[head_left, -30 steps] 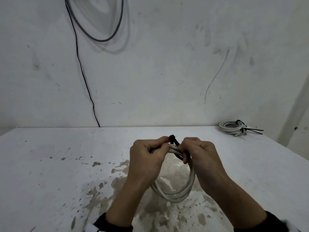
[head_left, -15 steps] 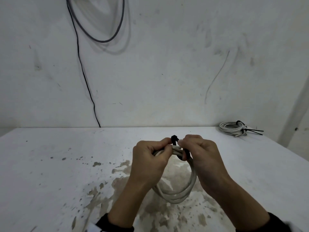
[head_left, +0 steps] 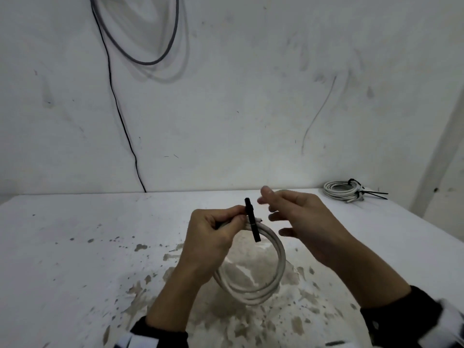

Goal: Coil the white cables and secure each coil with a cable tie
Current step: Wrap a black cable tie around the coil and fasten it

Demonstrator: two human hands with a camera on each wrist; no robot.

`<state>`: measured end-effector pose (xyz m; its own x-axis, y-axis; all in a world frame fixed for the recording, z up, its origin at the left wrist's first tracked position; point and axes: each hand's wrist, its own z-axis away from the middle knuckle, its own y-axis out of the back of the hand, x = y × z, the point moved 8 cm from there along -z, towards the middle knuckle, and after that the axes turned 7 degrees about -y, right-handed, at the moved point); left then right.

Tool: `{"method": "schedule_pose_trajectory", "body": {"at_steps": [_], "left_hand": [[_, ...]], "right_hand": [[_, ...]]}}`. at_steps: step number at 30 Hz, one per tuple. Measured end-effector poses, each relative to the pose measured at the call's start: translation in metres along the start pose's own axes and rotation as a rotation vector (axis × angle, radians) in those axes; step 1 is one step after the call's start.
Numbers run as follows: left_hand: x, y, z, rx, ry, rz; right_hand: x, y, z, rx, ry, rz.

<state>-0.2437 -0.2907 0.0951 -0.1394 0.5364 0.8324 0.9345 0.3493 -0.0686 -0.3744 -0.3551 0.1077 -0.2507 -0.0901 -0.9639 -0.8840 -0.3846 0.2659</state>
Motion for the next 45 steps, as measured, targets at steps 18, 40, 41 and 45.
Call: {"method": "schedule_pose_trajectory", "body": {"at_steps": [18, 40, 41, 45], "left_hand": [[0.012, -0.026, 0.009, -0.188, 0.007, -0.037], [-0.008, -0.004, 0.004, 0.045, 0.113, -0.029], [-0.013, -0.003, 0.004, 0.066, 0.145, -0.005], [-0.026, -0.002, 0.005, 0.123, 0.229, 0.092]], "right_hand": [[-0.046, 0.019, -0.005, 0.079, 0.203, -0.092], [-0.053, 0.011, 0.018, 0.089, 0.492, 0.016], [-0.052, 0.009, 0.024, 0.109, 0.538, 0.023], [-0.051, 0.002, 0.045, 0.143, 0.71, 0.088]]}}
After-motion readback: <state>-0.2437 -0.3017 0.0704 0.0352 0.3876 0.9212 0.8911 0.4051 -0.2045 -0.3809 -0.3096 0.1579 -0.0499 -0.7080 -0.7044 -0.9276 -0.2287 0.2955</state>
